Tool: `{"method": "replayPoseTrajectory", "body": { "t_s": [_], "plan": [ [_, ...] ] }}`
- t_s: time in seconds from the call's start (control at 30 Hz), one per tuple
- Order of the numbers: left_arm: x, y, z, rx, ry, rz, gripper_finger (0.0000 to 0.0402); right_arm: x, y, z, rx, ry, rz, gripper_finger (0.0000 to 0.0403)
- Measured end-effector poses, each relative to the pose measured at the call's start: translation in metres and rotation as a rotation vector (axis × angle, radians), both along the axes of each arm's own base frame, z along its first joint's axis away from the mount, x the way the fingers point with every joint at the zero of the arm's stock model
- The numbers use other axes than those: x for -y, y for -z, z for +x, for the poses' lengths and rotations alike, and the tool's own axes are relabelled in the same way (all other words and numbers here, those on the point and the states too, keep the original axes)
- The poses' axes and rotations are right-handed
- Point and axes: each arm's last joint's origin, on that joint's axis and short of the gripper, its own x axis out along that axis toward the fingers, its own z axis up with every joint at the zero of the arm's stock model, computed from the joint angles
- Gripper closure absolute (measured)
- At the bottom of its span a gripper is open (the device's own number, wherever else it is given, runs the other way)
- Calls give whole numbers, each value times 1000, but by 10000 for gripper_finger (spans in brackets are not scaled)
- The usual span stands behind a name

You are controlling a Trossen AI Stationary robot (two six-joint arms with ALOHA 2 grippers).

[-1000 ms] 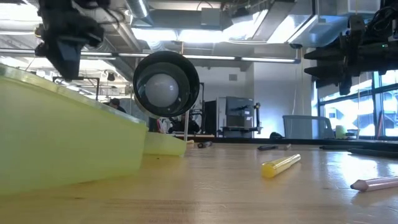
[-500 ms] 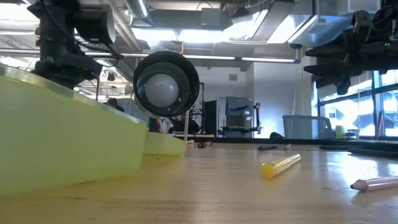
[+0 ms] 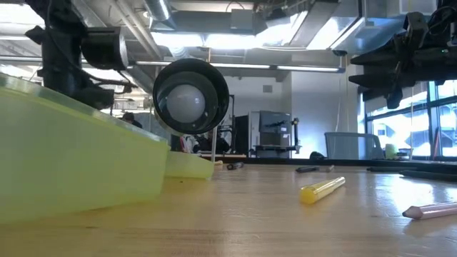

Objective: Pick & place school supplies into a supply box
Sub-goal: Put the scissor into the supply box

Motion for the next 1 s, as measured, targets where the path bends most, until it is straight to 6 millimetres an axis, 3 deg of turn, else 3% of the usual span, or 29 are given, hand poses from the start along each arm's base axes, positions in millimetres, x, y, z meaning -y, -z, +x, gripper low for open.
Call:
{"method": "replayPoseTrajectory", "body": {
  "t_s": [0.57,0.87,1.0],
  "plan": [
    [2,25,-5,-29,3,-36,278,0,1,0,-11,1,-8,195],
    [1,26,-6,-56,54,-3,341,0,1,0,-15,1,-8,195],
    [1,26,-6,-54,64,-1,349,0,1,0,-14,1,-7,195]
  ]
}}
